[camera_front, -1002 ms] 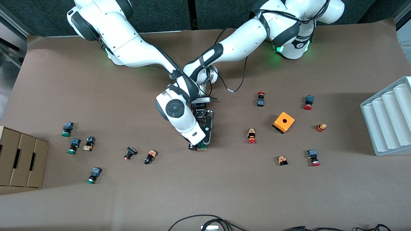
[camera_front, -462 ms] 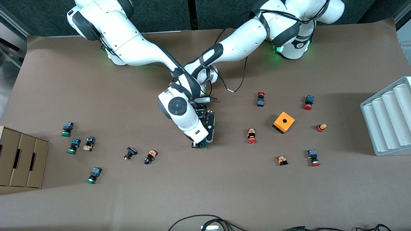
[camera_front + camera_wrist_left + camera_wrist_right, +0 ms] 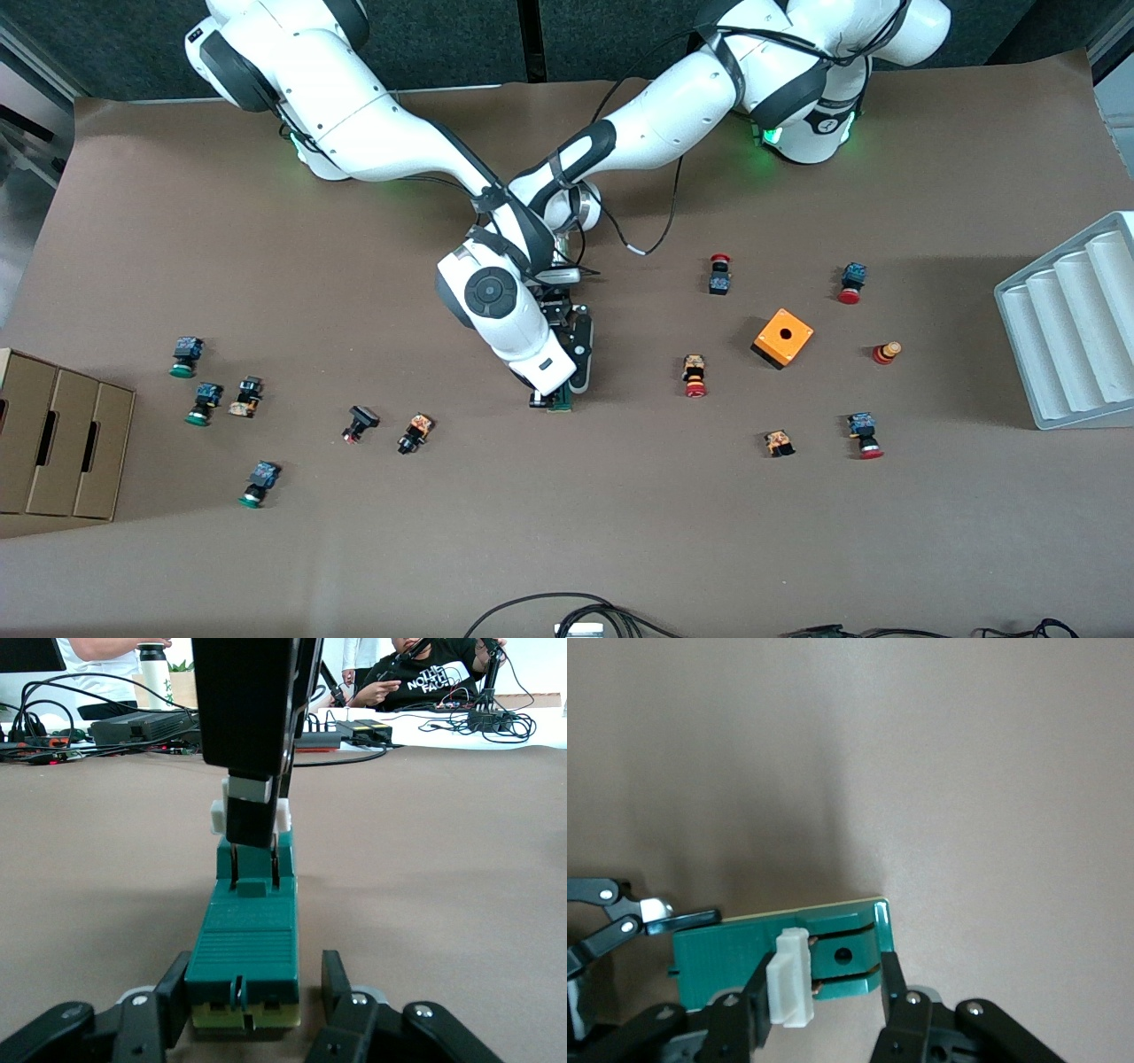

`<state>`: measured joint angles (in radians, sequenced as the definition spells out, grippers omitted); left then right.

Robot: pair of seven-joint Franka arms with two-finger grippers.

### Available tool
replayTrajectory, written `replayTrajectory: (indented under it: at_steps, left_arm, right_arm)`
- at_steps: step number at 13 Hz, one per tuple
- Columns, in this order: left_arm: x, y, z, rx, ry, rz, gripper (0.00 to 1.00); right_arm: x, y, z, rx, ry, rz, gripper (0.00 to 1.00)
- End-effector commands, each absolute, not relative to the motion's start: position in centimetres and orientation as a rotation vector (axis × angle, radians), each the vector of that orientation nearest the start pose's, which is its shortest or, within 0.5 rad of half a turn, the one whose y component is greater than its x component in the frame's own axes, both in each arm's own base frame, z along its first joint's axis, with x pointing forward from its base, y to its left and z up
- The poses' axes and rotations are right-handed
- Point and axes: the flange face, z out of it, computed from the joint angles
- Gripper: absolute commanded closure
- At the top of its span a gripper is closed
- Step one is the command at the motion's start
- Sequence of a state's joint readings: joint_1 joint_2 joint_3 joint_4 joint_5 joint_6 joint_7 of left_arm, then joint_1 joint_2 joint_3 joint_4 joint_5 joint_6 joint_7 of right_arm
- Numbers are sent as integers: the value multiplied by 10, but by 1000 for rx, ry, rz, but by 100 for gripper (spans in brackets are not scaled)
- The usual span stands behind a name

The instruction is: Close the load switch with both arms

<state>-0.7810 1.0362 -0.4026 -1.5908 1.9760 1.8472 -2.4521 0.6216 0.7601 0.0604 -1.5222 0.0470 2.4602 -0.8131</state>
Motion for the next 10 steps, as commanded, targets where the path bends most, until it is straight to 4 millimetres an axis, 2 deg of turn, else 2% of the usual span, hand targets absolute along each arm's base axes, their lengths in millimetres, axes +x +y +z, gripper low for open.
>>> replayTrajectory:
  at_steps: [1, 10]
  left_arm:
    - [344, -572, 57, -2506, -25, -1805, 36]
    - [345, -573, 58, -2506, -27, -1807, 36]
  right_arm:
    - [572, 455, 233, -2298, -2038, -312, 52]
    - [577, 456, 239, -2305, -2022, -338, 54]
